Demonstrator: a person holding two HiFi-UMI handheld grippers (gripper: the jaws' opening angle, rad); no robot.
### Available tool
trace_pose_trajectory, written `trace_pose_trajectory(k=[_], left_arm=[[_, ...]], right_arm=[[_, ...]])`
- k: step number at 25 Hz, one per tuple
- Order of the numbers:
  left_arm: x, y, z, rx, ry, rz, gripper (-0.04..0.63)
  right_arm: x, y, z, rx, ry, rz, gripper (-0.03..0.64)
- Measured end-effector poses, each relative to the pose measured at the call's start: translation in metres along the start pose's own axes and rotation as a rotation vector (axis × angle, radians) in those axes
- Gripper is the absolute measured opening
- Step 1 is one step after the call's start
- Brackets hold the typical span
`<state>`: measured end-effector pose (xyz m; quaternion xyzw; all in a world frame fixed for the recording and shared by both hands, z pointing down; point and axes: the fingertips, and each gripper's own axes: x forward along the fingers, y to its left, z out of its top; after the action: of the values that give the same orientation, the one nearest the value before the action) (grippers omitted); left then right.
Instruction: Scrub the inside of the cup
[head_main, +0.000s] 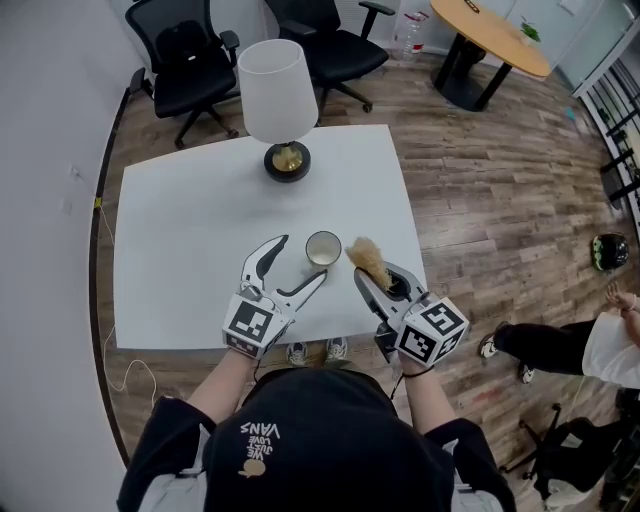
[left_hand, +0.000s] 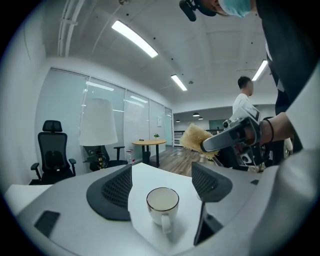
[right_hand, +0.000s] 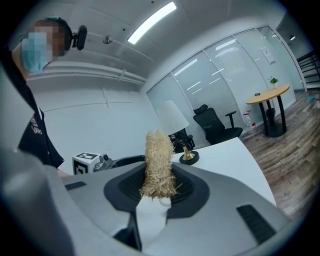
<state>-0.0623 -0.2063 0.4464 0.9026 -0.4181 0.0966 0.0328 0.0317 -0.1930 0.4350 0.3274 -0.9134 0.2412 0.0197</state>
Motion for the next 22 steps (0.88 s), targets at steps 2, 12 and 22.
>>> trace_pose_trajectory(k=[2,12,22], left_arm=[[-0.007,-0.002,0.006,0.025,-0.005,0.007,0.363],[-0.037,-0.004,0.028,0.028,-0.056,0.056,0.110],[-0.048,-0.008,0.025,0.029,-0.036,0.047,0.011]], right_arm=[[0.001,0.002,0.000,-0.009,0.001,0.008,0.100],[0.010,0.009,-0.010,-0.069,0.045,0.006,0.100],[0.017,0.012,-0.014,-0.093,0.060,-0.003,0.100]])
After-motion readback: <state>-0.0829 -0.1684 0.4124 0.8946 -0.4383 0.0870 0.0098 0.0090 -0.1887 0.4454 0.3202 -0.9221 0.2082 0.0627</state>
